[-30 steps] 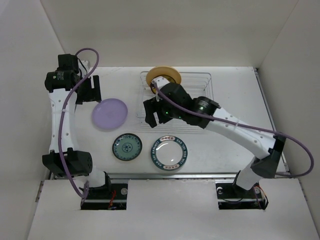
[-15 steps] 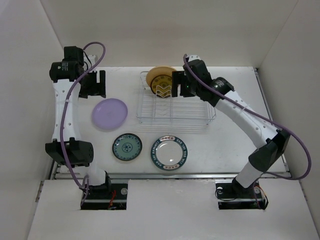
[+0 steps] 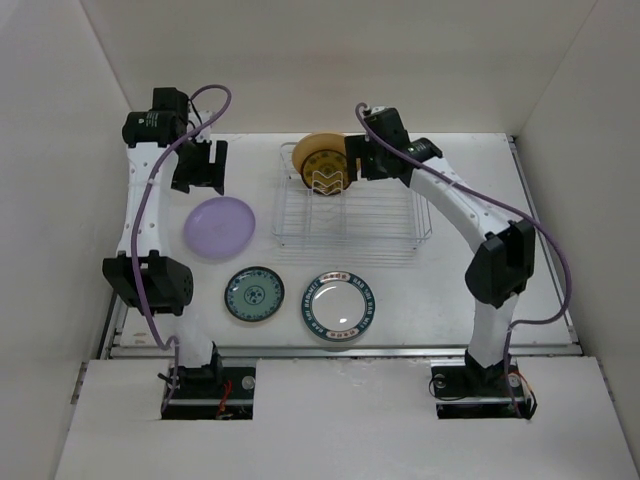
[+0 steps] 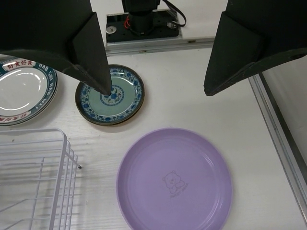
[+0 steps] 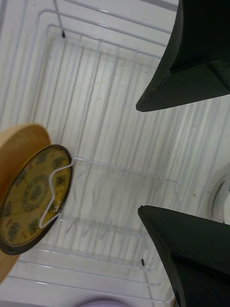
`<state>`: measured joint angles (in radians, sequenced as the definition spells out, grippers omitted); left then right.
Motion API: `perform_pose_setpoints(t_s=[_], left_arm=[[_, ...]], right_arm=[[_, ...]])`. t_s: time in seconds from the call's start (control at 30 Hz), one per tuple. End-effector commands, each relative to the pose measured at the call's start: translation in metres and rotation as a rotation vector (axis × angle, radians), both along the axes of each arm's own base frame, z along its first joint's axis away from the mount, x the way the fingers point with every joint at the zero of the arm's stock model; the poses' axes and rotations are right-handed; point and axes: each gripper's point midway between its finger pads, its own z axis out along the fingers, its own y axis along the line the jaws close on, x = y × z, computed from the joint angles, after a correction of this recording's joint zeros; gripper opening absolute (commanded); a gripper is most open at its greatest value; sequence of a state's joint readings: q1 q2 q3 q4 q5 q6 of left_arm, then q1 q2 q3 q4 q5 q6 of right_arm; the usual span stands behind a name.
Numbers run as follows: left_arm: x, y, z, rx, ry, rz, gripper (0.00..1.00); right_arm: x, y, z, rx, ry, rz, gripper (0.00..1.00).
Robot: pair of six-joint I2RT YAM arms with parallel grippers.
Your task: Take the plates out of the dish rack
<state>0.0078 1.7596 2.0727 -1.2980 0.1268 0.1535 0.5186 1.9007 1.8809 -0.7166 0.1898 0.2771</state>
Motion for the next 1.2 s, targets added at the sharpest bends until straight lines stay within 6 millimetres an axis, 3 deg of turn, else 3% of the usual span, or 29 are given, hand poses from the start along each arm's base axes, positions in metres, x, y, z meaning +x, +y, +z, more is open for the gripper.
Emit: perform_pose_setpoints(t_s=[0.0,0.03,0.07,0.1,0.17,0.2,0.23,0.3,0.33,0.43,0.7,0.77,0.83,1.0,1.13,1.17], left_arm=[[0.007,-0.003,0.007,0.021,-0.017,-0.025,0.75],[0.010,-0.007,0.004,0.015,-0.010,-0.024,0.75],[0.010,-0.007,0.004,0.015,-0.010,-0.024,0.75],[0.010,-0.007,0.000,0.015,0.009,-0.024,0.75],[0.012,-0.008,-0.002,0.025,0.012,-0.028,0.75],[0.013,-0.008,-0.007,0.030,0.029,-0.038,0.75],[0.014,-0.005,-0.010,0.047,0.028,-0.044,0.75],[0.017,0.000,-0.016,0.071,0.041,-0.033,0.75],[0.021,0.002,-0.021,0.084,0.045,-0.028,0.75],[0.022,0.005,-0.028,0.101,0.067,-0.021,0.75],[0.026,0.007,-0.051,0.115,0.116,-0.030,0.75],[0.027,0.007,-0.054,0.115,0.125,-0.030,0.75],[0.028,0.007,-0.057,0.115,0.134,-0.031,0.75],[0.028,0.011,-0.057,0.118,0.134,-0.030,0.75],[0.027,0.009,-0.060,0.108,0.143,-0.035,0.75],[0.026,0.009,-0.060,0.108,0.143,-0.035,0.75]], right_arm=[[0.042,0.015,0.037,0.060,-0.164,0.069,0.85],[0.055,0.018,0.031,0.058,-0.177,0.089,0.85],[0.058,0.020,0.039,0.070,-0.202,0.089,0.85],[0.070,0.018,0.021,0.052,-0.184,0.084,0.85],[0.085,0.019,0.020,0.053,-0.201,0.086,0.85],[0.091,0.024,0.000,0.046,-0.171,0.094,0.85],[0.098,0.027,-0.003,0.042,-0.183,0.100,0.85],[0.112,0.031,-0.002,0.065,-0.210,0.106,0.82],[0.117,0.035,-0.017,0.059,-0.198,0.121,0.81],[0.124,0.049,-0.020,0.097,-0.207,0.166,0.72],[0.117,0.041,-0.016,0.084,-0.233,0.152,0.69],[0.113,0.036,-0.025,0.061,-0.197,0.140,0.69],[0.109,0.032,-0.021,0.059,-0.192,0.125,0.77],[0.089,0.013,-0.019,0.006,-0.164,0.096,0.83],[0.065,0.014,-0.026,-0.004,-0.109,0.139,0.83],[0.060,0.018,-0.027,-0.020,-0.108,0.165,0.79]])
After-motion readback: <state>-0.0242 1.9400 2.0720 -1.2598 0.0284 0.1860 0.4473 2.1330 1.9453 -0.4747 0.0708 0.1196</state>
